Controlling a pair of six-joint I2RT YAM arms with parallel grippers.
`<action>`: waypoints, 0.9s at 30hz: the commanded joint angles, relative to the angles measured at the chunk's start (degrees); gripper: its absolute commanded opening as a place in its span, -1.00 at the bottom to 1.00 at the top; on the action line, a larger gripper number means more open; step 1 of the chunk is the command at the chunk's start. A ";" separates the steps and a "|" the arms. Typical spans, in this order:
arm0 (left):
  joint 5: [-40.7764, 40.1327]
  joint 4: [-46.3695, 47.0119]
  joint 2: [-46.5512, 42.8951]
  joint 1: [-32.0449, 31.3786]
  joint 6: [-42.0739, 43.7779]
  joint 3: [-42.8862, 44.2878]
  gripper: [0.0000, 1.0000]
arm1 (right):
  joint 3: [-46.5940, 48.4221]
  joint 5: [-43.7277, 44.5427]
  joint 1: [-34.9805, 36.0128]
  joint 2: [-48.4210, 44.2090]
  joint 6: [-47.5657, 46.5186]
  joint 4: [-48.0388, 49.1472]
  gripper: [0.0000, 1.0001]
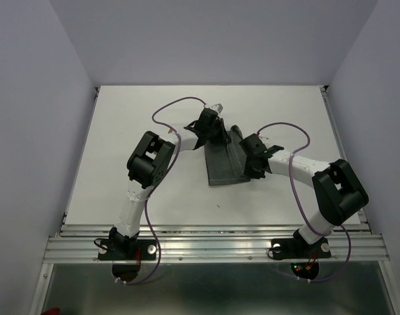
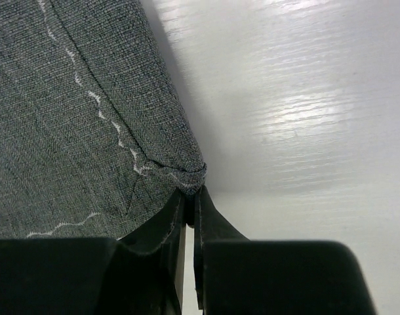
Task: Fold the napkin into a case and place the utensils inside
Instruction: Smooth out the 2/3-rectangle-folded napkin at the center of the board.
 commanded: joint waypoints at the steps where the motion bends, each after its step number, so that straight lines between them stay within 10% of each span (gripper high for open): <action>1: 0.12 -1.05 -3.45 -0.26 -0.17 -3.38 -1.00 | -0.21 6.81 -0.11 0.08 -4.06 -8.92 -0.99; 15: -0.85 -2.45 -3.80 -0.53 2.20 -1.97 -1.00 | 3.21 6.72 -0.11 -6.86 -4.94 -12.44 -0.18; 27: 3.02 -8.08 -0.91 0.09 8.44 4.53 -1.00 | 8.40 -0.30 -0.11 -4.93 -1.43 -7.70 -0.37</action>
